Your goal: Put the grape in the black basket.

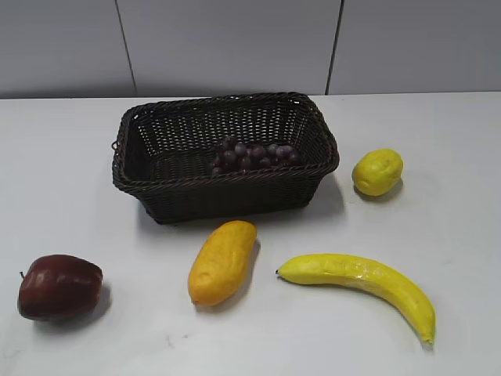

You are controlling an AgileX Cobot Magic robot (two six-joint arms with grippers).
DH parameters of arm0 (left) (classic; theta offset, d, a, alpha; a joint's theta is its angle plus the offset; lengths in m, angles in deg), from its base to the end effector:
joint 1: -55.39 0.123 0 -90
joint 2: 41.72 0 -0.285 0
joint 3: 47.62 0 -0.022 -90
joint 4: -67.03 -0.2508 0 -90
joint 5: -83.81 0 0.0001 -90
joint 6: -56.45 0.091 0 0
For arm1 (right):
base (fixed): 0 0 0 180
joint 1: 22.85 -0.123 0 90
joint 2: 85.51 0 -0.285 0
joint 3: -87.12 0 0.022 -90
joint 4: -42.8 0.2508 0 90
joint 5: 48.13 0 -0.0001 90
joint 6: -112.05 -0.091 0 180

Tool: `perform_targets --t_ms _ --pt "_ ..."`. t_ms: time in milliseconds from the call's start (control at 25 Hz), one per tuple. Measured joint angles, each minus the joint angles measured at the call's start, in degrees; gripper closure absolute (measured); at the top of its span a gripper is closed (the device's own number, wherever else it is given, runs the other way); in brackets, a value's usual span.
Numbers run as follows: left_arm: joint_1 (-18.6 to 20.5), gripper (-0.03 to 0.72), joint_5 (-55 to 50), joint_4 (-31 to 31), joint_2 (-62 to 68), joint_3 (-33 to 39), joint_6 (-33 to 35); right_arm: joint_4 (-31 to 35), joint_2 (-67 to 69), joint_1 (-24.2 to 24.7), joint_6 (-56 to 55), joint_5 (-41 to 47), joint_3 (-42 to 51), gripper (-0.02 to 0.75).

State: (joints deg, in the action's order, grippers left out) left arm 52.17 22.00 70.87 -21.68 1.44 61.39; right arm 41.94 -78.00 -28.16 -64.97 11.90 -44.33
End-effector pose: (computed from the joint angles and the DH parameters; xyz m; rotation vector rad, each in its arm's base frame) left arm 0.0270 -0.0069 0.2712 0.1571 2.2779 -0.0683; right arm -0.0050 -0.0016 0.2784 -0.1458 2.0208 0.0078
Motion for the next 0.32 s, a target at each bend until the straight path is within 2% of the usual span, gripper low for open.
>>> perform_targets --t_ms 320 --pt "0.00 0.200 -0.05 0.19 -10.87 0.00 0.00 0.00 0.00 0.00 0.00 0.00 0.00 0.238"
